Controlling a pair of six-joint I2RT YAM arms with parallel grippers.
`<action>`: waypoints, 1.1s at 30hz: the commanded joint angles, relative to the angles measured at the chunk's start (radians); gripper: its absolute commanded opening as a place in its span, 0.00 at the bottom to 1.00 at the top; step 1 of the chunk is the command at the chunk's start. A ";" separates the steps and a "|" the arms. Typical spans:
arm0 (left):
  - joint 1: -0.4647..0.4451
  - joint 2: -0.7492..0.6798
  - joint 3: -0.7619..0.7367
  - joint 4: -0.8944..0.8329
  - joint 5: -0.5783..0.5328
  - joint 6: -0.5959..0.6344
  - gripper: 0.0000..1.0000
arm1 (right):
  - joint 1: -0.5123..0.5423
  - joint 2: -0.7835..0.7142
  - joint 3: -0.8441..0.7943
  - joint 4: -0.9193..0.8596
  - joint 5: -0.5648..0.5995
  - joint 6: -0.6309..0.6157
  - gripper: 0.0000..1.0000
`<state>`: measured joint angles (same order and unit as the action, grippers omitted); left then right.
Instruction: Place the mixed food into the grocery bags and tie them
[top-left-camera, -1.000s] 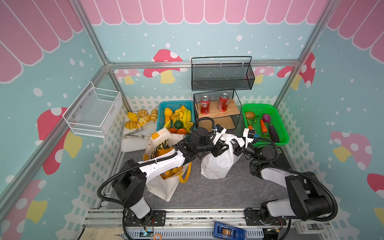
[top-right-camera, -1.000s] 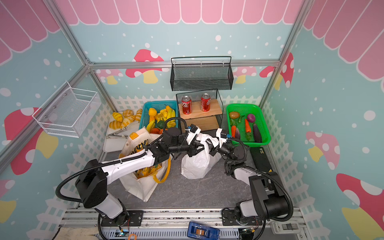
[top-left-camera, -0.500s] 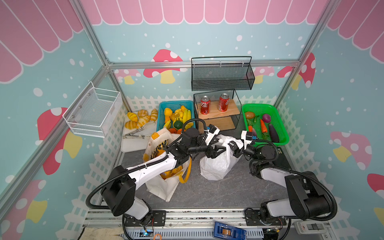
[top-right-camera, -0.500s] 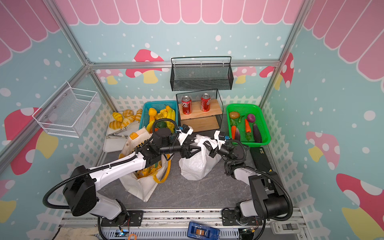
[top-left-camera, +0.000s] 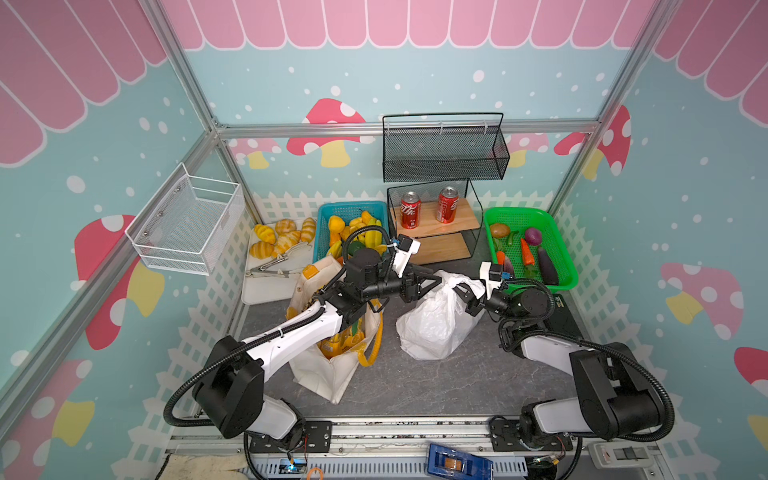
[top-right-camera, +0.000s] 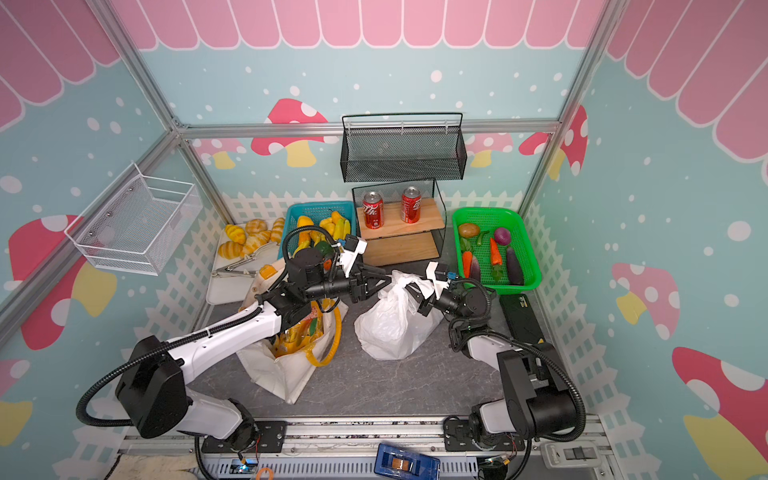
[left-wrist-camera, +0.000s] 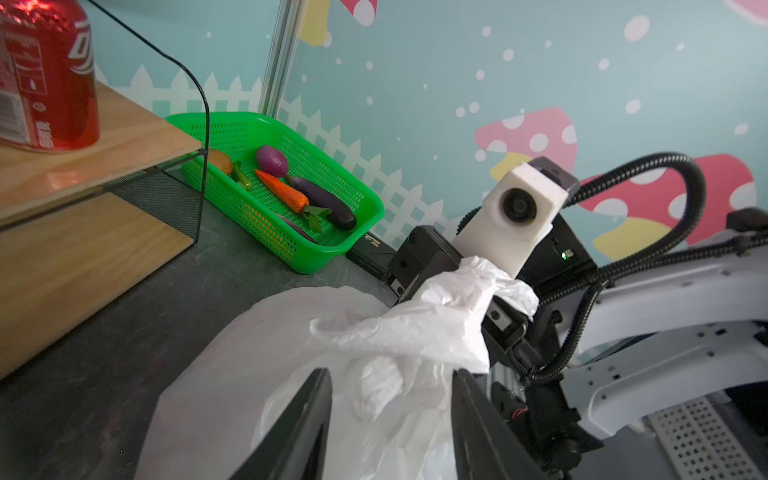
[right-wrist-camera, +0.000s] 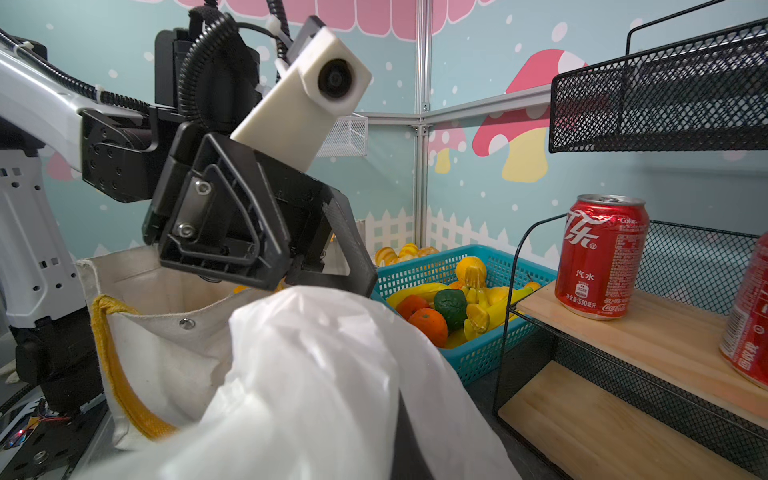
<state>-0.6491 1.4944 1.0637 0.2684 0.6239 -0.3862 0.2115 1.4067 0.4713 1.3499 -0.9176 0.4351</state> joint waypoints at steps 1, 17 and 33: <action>0.006 0.034 0.045 -0.015 0.028 -0.105 0.42 | 0.002 -0.016 0.013 0.006 -0.014 -0.016 0.00; -0.001 0.098 0.082 -0.053 0.097 -0.165 0.45 | 0.002 -0.022 0.023 -0.008 -0.006 -0.027 0.00; -0.002 0.093 0.084 -0.024 0.112 -0.160 0.00 | 0.002 -0.034 0.023 -0.027 0.003 -0.035 0.00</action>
<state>-0.6495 1.5871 1.1202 0.2218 0.7273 -0.5491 0.2111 1.3972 0.4801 1.3117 -0.9134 0.4152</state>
